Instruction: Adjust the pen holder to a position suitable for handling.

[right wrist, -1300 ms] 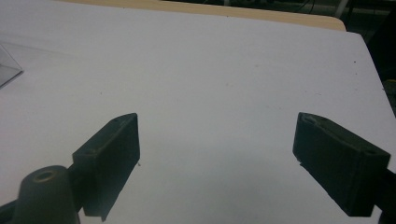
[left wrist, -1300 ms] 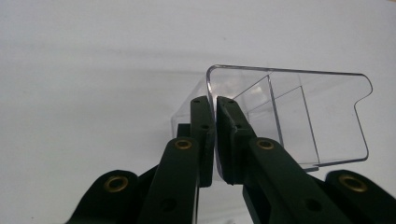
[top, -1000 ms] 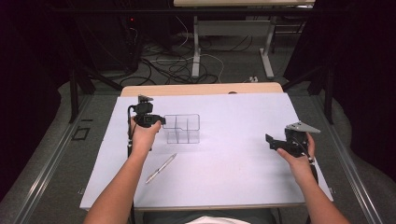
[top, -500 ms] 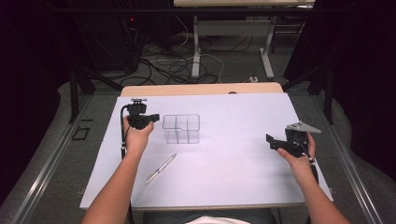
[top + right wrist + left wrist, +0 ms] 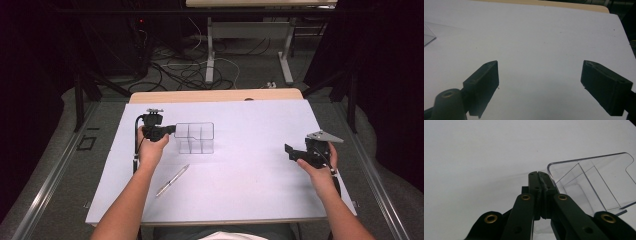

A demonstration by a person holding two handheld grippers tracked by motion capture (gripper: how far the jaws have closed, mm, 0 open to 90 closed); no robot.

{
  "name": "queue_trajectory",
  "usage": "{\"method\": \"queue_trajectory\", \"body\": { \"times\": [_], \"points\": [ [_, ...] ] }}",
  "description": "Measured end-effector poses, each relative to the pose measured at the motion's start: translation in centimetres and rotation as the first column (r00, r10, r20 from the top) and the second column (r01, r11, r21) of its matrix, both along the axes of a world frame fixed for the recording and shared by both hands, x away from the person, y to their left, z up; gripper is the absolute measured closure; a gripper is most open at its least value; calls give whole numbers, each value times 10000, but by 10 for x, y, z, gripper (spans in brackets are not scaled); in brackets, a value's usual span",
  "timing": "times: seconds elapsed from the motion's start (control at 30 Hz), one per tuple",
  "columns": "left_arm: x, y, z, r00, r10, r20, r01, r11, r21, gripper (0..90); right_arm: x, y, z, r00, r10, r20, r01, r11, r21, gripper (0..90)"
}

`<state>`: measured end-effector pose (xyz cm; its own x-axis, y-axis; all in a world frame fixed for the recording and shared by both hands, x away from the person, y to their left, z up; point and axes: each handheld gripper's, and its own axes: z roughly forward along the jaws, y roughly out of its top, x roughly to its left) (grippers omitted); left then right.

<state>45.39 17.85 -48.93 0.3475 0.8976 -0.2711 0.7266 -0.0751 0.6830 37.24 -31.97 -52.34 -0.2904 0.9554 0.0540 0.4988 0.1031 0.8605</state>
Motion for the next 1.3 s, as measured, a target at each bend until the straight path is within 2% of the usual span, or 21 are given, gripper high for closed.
{"method": "queue_trajectory", "body": {
  "times": [0.17, 0.3, 0.43, 0.6, 0.7, 0.93, 1.27, 1.3],
  "points": [
    [-2, -7, 1, 9995, -262, -172, 260, 9996, -116, 900, 1, 1, -1, 10000, -12, -60, 12, 10000, -4, 144],
    [-4, -17, 2, 9989, -456, -94, 454, 9988, -179, 900, 1, 2, -1, 10000, 46, -55, -46, 10000, 11, 144],
    [-6, -27, 0, 9991, -406, 106, 410, 9985, -352, 900, 1, 3, -1, 10000, 72, -53, -72, 10000, -12, 144],
    [-8, -38, -2, 9987, -514, 66, 517, 9980, -367, 900, 1, 2, -2, 9999, 61, -98, -61, 10000, 41, 144],
    [-10, -44, -2, 9979, -647, -91, 642, 9968, -473, 900, 1, 2, -2, 9999, 70, -113, -70, 10000, 41, 144],
    [-13, -53, -4, 9969, -771, -143, 764, 9961, -450, 900, 1, 3, -2, 9999, 88, -126, -87, 10000, 44, 144],
    [-20, -62, -6, 9903, -1207, -691, 1180, 9921, -417, 900, 1, 3, -3, 9999, 49, -162, -47, 9999, 97, 145],
    [-21, -63, -8, 9921, -1113, -570, 1091, 9932, -409, 900, 1, 3, -3, 9999, 45, -166, -43, 9999, 107, 145]
  ]
}}
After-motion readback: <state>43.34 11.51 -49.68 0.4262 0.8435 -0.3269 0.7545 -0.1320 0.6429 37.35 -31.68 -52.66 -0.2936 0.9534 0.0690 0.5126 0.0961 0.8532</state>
